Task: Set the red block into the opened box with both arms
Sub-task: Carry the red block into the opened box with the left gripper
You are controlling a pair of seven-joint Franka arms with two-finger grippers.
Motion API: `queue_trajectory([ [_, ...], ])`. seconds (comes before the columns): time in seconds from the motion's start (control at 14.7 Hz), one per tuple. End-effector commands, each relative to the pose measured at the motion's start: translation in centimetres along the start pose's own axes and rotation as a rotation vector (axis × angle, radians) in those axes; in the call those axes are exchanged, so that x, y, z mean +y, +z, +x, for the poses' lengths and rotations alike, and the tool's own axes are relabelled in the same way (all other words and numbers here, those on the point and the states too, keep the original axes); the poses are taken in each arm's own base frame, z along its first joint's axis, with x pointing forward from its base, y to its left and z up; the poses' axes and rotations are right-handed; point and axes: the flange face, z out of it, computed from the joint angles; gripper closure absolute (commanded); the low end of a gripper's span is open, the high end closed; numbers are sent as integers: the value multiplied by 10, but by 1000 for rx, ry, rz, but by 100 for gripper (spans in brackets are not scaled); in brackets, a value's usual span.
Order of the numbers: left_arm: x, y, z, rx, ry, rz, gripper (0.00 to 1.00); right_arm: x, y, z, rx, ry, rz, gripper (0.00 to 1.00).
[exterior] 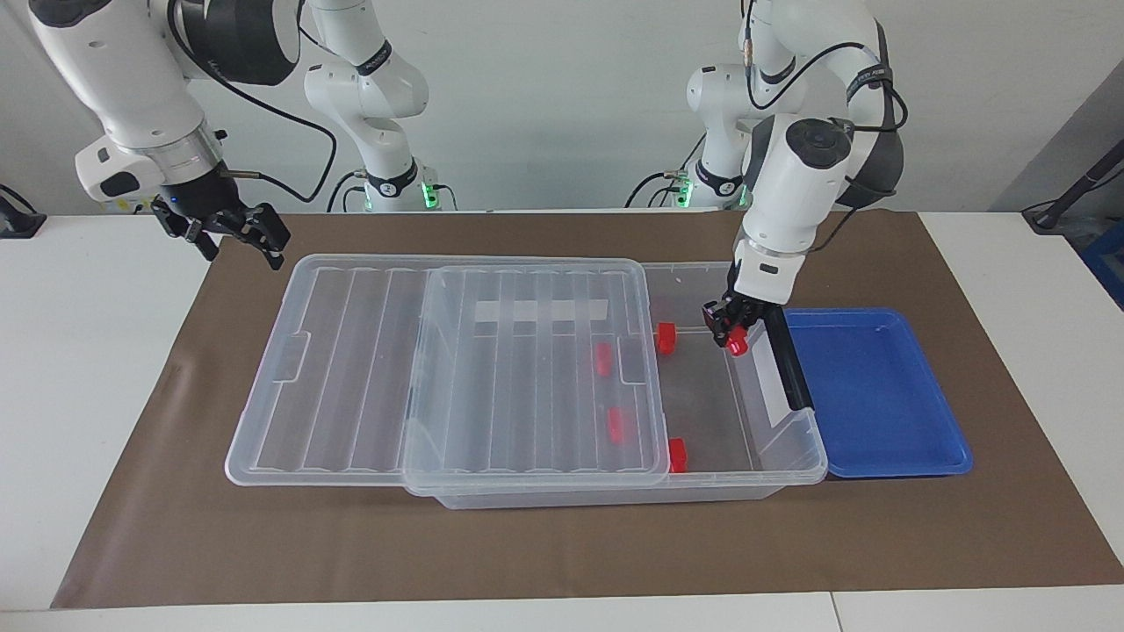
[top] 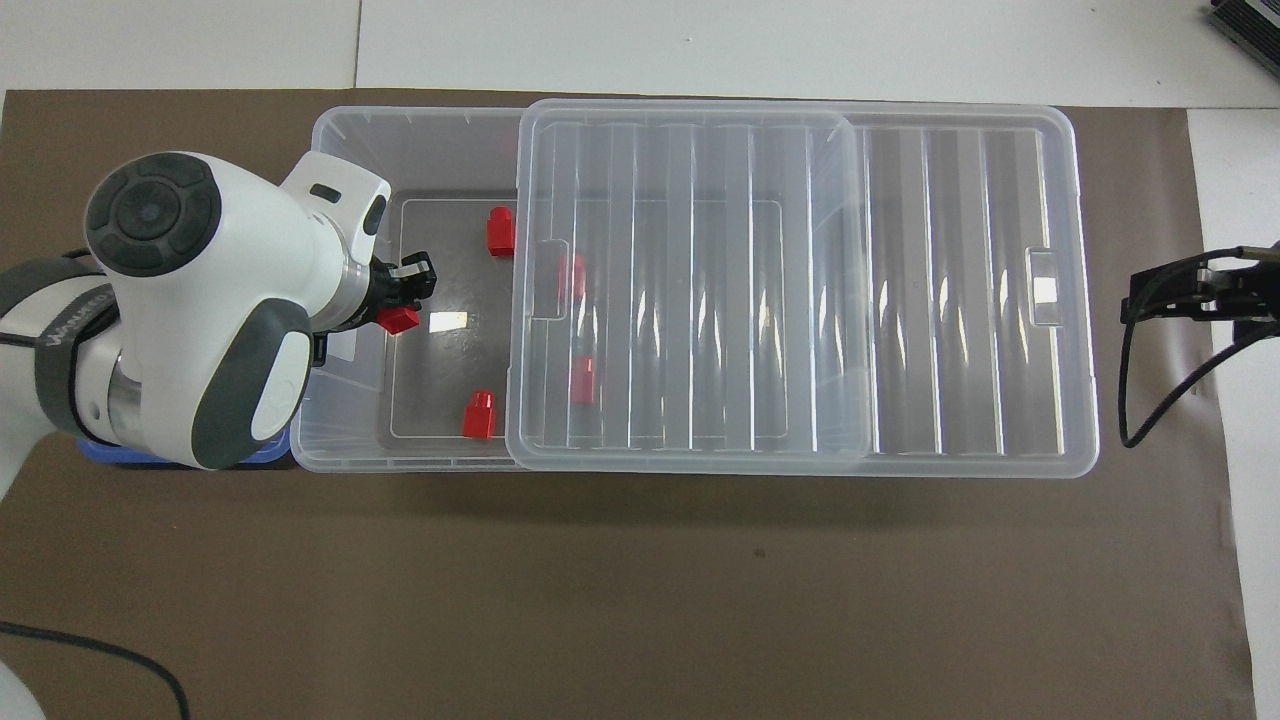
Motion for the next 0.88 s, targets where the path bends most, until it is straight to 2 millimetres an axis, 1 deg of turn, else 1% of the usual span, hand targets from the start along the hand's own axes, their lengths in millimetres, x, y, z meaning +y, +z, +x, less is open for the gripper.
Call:
queue_trajectory([
  [0.0, 5, 26, -5, 27, 30, 16, 100, 2, -2, -7, -13, 15, 19, 0],
  [0.07, 9, 35, -4, 35, 35, 8, 100, 2, -2, -7, -15, 10, 17, 0],
  [0.2, 12, 58, -1, 37, 39, -6, 100, -7, -2, -8, -16, -7, 9, 0],
  [0.27, 12, 69, 1, 35, 40, -4, 100, -20, -4, -12, -21, -35, -1, 0],
  [0.41, 14, 90, 0, 45, 85, 32, 100, -16, -2, -11, -34, -29, -4, 0],
  [0.54, 15, 101, 2, 51, 88, 23, 100, -8, -3, -10, -33, -18, -2, 0],
  [0.68, 14, 104, 3, 57, 86, 14, 100, -11, -3, -10, -33, -52, -2, 0],
  [0.82, 15, 115, 2, 49, 89, 17, 100, -10, -3, -10, -34, -52, -2, 0],
])
